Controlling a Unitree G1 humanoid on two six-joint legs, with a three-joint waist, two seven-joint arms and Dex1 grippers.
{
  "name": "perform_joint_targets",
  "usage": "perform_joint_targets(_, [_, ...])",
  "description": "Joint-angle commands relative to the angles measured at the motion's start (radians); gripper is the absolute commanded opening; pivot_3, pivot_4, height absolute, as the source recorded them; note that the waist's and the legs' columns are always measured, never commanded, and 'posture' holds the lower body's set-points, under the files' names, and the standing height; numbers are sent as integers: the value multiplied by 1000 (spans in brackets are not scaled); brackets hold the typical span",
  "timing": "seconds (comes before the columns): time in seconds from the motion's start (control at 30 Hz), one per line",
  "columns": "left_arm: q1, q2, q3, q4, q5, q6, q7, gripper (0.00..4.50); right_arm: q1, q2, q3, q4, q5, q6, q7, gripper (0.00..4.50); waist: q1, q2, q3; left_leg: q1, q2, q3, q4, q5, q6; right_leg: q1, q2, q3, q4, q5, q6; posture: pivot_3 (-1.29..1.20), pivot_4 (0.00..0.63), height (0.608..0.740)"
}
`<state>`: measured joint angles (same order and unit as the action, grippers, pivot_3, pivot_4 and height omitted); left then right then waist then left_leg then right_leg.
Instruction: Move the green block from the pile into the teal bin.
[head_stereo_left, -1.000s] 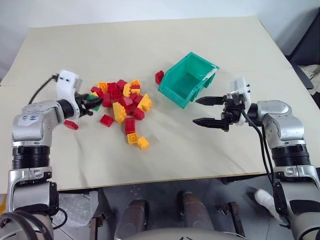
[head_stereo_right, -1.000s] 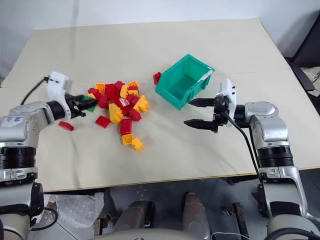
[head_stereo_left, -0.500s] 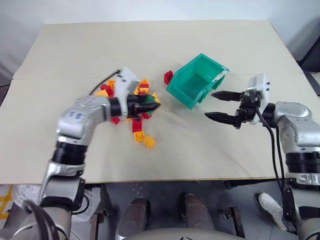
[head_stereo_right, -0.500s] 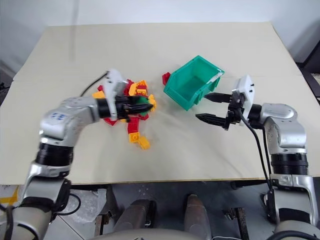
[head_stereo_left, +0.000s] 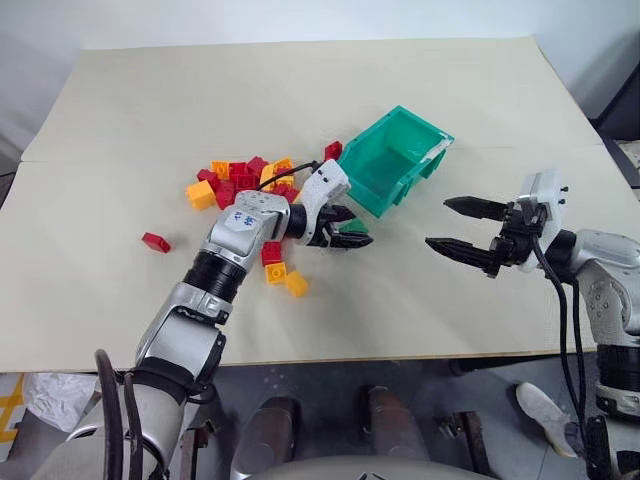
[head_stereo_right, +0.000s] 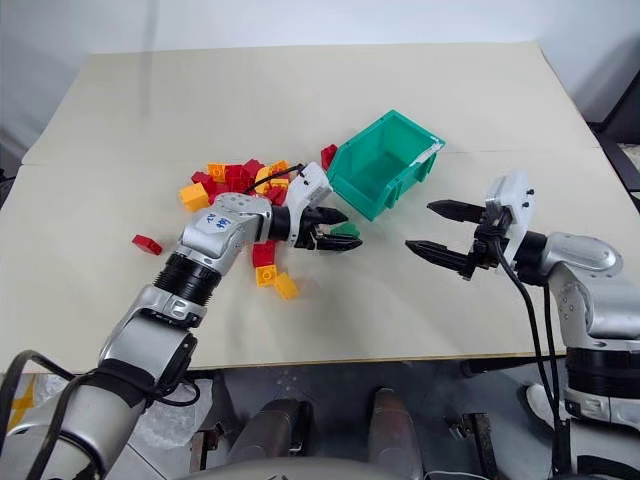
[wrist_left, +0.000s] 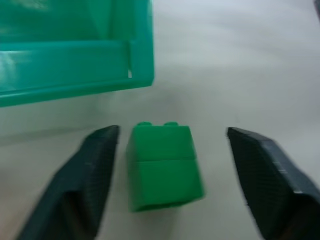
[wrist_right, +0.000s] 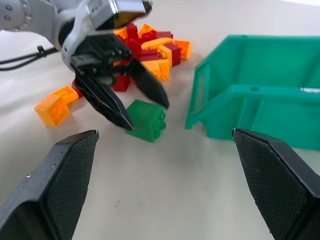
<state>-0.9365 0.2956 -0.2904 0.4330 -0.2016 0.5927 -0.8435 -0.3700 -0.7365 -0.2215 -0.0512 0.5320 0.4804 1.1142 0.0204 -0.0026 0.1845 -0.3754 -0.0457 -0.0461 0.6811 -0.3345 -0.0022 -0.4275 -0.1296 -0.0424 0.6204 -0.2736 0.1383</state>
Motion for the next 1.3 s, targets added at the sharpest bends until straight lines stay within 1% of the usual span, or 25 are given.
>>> perform_joint_targets(0.03, [53,76,63,-140,-8,-58,-37,4462,30,-40,-55,-58,30,11,-15,4500,0,0,0,0,0,-1,0,0,0,0,0,0,0,0,0,0,150,740])
perform_joint_targets(0.1, [110,135,131,-204,-51,-90,-77,4462,61,-71,-77,-69,31,15,-7,4500,1,0,0,0,1,-2,0,0,0,0,0,1,0,0,0,0,150,740])
perform_joint_targets(0.27, [264,302,244,-321,-86,-150,-152,4462,141,-172,-128,-65,20,19,30,4500,3,0,0,0,4,-2,0,0,0,0,0,1,0,0,0,0,150,740])
perform_joint_targets(0.37, [347,371,313,-374,-116,-158,-174,4462,190,-224,-162,-74,32,30,57,4500,6,0,0,0,4,-1,0,-1,1,0,-1,2,-1,0,0,0,150,740])
perform_joint_targets(0.43, [384,395,348,-391,-134,-155,-177,4462,207,-242,-172,-78,40,35,68,4500,6,0,0,1,4,-2,0,-1,1,1,-1,2,-2,0,0,0,150,740])
perform_joint_targets(0.5, [437,415,408,-408,-168,-169,-187,4462,196,-252,-148,-96,50,64,67,4500,5,0,0,1,4,-1,0,-1,2,1,-1,2,-2,0,0,0,150,740])
perform_joint_targets(0.6, [548,434,505,-464,-245,-180,-227,4462,107,-243,-31,-131,74,141,77,4500,-10,0,0,2,6,0,0,-1,2,1,0,3,-4,0,0,0,150,740])
perform_joint_targets(0.67, [596,431,537,-489,-269,-197,-231,4462,45,-225,48,-137,58,137,98,4500,-19,0,0,3,6,0,-1,-1,1,1,0,4,-4,0,0,0,150,740])
perform_joint_targets(0.73, [640,423,568,-501,-286,-237,-236,4462,-38,-180,120,-116,40,116,105,4500,-20,0,0,4,6,0,-1,-1,1,1,0,4,-4,0,0,0,150,740])
perform_joint_targets(0.87, [734,412,640,-521,-354,-293,-285,4462,-243,-90,311,1,-67,57,163,4500,-25,0,0,4,6,1,0,-1,2,1,-1,5,-4,0,0,0,150,740])
perform_joint_targets(0.93, [772,411,670,-522,-376,-324,-308,4462,-332,-46,386,80,-128,12,191,4500,-25,0,0,4,6,1,-1,-2,1,0,-1,5,-4,0,0,0,150,740])
perform_joint_targets(1.1, [853,420,759,-494,-413,-417,-372,4462,-543,60,581,351,-345,-141,248,4500,-24,0,0,3,5,0,-1,-2,2,0,-2,4,-6,0,0,0,150,740])
perform_joint_targets(1.2, [891,420,786,-483,-417,-454,-390,4462,-641,157,648,547,-445,-247,239,4500,-27,0,0,2,6,0,-1,-3,2,0,-1,3,-7,0,0,0,150,740])
perform_joint_targets(1.3, [918,406,801,-511,-419,-467,-355,4462,-723,247,688,744,-536,-380,209,4500,-39,0,0,2,6,0,-2,-3,2,-1,-1,3,-7,0,0,0,150,740])
